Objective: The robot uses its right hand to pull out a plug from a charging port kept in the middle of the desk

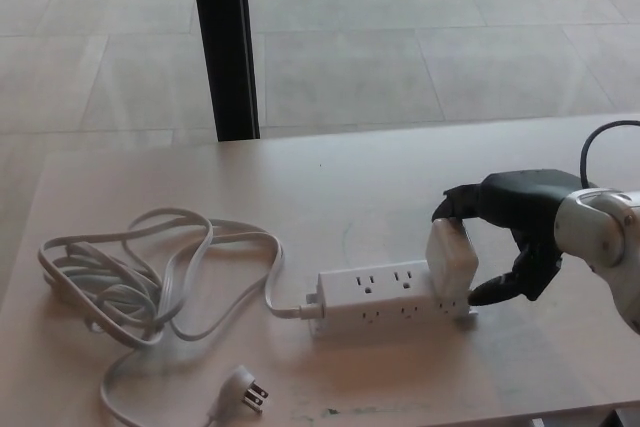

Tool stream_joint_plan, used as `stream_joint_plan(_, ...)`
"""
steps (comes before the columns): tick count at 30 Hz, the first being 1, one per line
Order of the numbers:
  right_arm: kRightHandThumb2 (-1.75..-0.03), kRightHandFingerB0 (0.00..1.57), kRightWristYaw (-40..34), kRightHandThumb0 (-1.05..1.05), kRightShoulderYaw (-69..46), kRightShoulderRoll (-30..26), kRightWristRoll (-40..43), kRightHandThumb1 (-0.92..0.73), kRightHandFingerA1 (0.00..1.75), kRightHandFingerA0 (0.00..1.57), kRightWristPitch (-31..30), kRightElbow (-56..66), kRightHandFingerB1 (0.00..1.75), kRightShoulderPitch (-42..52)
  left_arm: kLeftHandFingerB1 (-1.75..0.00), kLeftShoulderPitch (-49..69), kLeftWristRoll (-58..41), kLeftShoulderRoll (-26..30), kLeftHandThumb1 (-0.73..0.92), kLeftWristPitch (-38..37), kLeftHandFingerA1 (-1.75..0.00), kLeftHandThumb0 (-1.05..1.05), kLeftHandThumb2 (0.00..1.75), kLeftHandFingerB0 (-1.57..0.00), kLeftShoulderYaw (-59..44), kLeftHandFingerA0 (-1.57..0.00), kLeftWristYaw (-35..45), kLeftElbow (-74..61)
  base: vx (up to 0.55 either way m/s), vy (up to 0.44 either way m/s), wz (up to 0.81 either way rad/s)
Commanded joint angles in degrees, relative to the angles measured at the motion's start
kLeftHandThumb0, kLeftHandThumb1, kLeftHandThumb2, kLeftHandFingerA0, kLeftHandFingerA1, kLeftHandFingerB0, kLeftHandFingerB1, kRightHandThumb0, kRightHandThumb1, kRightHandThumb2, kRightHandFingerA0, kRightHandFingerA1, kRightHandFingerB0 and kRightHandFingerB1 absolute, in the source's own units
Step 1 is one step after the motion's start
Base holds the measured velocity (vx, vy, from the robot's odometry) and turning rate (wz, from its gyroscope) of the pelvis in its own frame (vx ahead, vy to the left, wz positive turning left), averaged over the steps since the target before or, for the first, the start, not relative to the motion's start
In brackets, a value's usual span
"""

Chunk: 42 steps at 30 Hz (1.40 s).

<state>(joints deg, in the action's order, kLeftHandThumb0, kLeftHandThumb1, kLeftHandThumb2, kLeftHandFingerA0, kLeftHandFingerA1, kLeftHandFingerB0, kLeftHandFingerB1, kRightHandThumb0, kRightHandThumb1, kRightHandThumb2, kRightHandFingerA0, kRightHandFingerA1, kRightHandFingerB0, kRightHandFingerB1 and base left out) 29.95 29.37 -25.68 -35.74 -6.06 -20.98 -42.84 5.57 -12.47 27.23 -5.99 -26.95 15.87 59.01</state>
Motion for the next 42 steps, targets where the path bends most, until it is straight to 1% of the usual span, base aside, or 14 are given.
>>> stream_joint_plan(1,-0.61,0.38,-0.9,-0.69,-0.7,-0.6,-0.9,-0.49,1.70,0.77,0.2,-0.6,0.42,1.1,-0.38,0.5,-0.3,1.0,0.92,-0.8,-0.55,-0.93,0.85,-0.24,0.0,-0.63,-0.1,-0.5,0.00,0.000,0.00)
stream_joint_plan(8,-0.60,0.46,-1.4,-0.68,-1.0,1.7,0.1,-0.52,1.71,0.75,0.7,0.3,0.37,1.7,-0.38,0.4,-0.6,1.1,0.92,-1.2,-0.54,-0.91,0.85,-0.25,-0.3,-0.62,0.4,-0.6,0.00,0.000,0.00)
stream_joint_plan(9,-0.87,0.41,-1.4,-0.75,-1.0,2.2,0.1,-0.44,1.45,1.08,0.3,0.6,0.51,1.6,-0.38,0.4,-0.8,1.1,0.92,-1.2,-0.53,-0.91,0.84,-0.25,-0.5,-0.62,0.4,-0.5,0.00,0.000,0.00)
stream_joint_plan(12,-0.86,0.41,-1.7,-0.71,-0.8,2.7,-0.3,-0.44,1.43,1.06,0.5,1.4,0.52,1.5,-0.37,0.2,-0.9,0.9,0.92,-0.8,-0.54,-0.91,0.84,-0.24,-0.7,-0.63,0.2,-0.4,0.00,0.000,0.00)
stream_joint_plan(13,-0.60,0.47,-1.8,-0.65,-0.9,2.7,-0.2,-0.52,1.70,0.74,0.6,1.3,0.39,1.6,-0.37,0.3,-0.9,0.8,0.92,-0.7,-0.54,-0.92,0.85,-0.24,-0.7,-0.63,0.0,-0.7,0.00,0.000,0.00)
stream_joint_plan(24,-0.61,0.45,-2.3,-0.70,-1.3,2.0,-0.4,-0.51,1.71,0.79,1.2,0.8,0.39,2.2,-0.38,0.4,-0.5,0.7,0.92,-1.4,-0.55,-0.93,0.85,-0.23,-0.5,-0.62,-0.1,-0.2,0.00,0.000,0.00)
stream_joint_plan(25,-0.88,0.40,-2.4,-0.75,-1.3,1.9,-0.4,-0.43,1.48,1.16,1.3,0.6,0.52,2.2,-0.38,0.3,-0.5,0.7,0.92,-1.0,-0.55,-0.92,0.85,-0.24,-0.6,-0.63,-0.4,-0.3,0.00,0.000,0.00)
stream_joint_plan(28,-0.87,0.36,-2.1,-0.80,-1.2,2.1,-0.8,-0.46,1.50,1.11,0.2,0.3,0.50,2.2,-0.38,0.2,-0.8,0.7,0.92,-0.8,-0.55,-0.93,0.85,-0.24,-0.8,-0.63,-0.2,0.0,0.00,0.000,0.00)
stream_joint_plan(29,-0.57,0.31,-2.7,-0.75,-1.2,2.2,-0.9,-0.54,1.71,0.78,0.5,0.5,0.41,2.5,-0.38,0.3,-0.8,0.7,0.92,-1.0,-0.54,-0.92,0.84,-0.25,-0.8,-0.62,-0.1,-0.1,0.00,0.000,0.00)
stream_joint_plan(38,-0.59,0.36,-6.5,-0.55,-0.4,3.2,-3.3,-0.55,1.61,0.79,0.2,2.1,0.38,4.2,-0.38,0.2,-1.0,0.6,0.92,-0.8,-0.55,-0.89,0.83,-0.26,-0.9,-0.63,0.0,-0.5,0.00,0.000,0.00)
stream_joint_plan(39,-0.62,0.36,-6.6,-0.53,-0.2,3.3,-3.6,-0.56,1.57,0.76,-0.1,2.0,0.37,4.1,-0.39,0.2,-0.9,0.6,0.92,-0.7,-0.56,-0.89,0.84,-0.25,-0.8,-0.63,-0.1,-0.7,0.00,0.000,0.00)
stream_joint_plan(40,-0.86,0.37,-6.6,-0.58,-0.4,3.5,-3.6,-0.47,1.33,0.98,-0.5,2.3,0.52,4.2,-0.39,0.3,-0.8,0.6,0.91,-1.3,-0.56,-0.93,0.86,-0.24,-0.8,-0.61,0.3,-0.4,0.00,0.000,0.00)
stream_joint_plan(41,-0.86,0.37,-6.6,-0.58,-0.4,3.5,-3.7,-0.47,1.33,0.98,-0.5,2.4,0.52,4.3,-0.39,0.3,-0.8,0.6,0.91,-1.3,-0.56,-0.93,0.86,-0.24,-0.8,-0.61,0.3,-0.4,0.00,0.000,0.00)
stream_joint_plan(42,-0.62,0.49,-6.9,-0.46,-0.5,3.5,-3.7,-0.61,1.50,0.77,-0.3,2.1,0.42,4.2,-0.39,0.3,-0.5,0.8,0.92,-1.6,-0.55,-0.93,0.86,-0.24,-0.5,-0.61,0.4,-0.2,0.00,0.000,0.00)
